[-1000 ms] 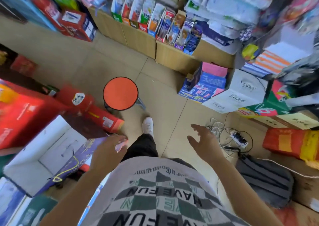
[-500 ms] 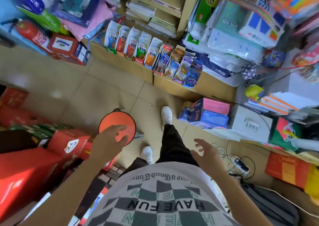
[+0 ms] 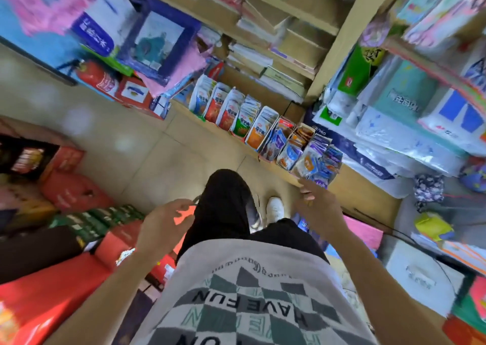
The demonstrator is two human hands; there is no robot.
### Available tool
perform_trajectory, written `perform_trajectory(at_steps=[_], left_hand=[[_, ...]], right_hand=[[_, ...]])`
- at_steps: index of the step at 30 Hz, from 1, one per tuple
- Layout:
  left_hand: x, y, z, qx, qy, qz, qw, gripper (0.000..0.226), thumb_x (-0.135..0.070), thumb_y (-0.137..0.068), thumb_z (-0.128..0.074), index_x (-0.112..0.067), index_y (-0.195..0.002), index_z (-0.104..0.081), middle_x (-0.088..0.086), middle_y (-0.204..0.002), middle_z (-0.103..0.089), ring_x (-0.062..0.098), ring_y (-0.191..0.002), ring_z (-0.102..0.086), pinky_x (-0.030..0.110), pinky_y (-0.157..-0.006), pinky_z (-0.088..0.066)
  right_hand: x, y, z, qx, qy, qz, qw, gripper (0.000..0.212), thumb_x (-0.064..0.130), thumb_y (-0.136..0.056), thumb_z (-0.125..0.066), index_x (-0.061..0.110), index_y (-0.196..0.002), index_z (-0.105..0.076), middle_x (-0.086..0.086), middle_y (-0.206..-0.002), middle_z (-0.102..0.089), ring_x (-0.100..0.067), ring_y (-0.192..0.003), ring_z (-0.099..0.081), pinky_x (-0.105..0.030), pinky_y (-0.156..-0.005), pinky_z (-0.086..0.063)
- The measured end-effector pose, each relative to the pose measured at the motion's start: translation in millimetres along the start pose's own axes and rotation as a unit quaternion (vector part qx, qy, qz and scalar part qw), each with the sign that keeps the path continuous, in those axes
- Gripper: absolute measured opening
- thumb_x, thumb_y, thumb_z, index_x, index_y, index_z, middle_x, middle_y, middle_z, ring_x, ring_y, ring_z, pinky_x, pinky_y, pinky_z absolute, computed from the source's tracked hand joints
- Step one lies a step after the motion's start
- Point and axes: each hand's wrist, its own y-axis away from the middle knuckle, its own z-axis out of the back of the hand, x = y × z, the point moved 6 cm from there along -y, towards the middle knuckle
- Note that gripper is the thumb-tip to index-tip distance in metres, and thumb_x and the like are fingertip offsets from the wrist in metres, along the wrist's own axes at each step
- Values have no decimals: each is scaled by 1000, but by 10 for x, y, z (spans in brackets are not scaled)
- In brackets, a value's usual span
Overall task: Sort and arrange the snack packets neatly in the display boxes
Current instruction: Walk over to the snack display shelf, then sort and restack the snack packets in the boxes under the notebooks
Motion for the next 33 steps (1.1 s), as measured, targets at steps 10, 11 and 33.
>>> perform_trajectory(at_steps=[10, 11, 33], left_hand=[[-181, -1610, 817, 48, -13, -62, 997, 32, -35, -91, -70, -36, -122, -65, -25, -104, -67, 0, -93, -64, 37, -92, -55], [-235, -1850, 867, 64, -19, -76, 995, 31, -35, -91, -69, -36, -121, -65, -26, -103, -66, 0, -93, -64, 37, -93, -54], [-1101, -4742, -1834, -63, -232, -551, 799, 89, -53, -84, -69, -16, -156, -32, 13, -163, -28, 35, -143, -30, 52, -113, -32]], right_hand=[[961, -1216, -412, -10, -38, -10, 999, 39, 28, -94, -67, 27, -132, -57, 6, -112, -64, -15, -101, -61, -27, -79, -44], [959, -1303, -515, -12, -43, -36, 998, 40, 28, -94, -67, 27, -132, -57, 7, -111, -63, -14, -100, -61, -26, -80, -44], [-164, -3623, -1830, -259, 102, 19, 960, 84, 27, -78, -79, 21, -152, -38, -8, -156, -37, -40, -136, -36, -57, -108, -38]])
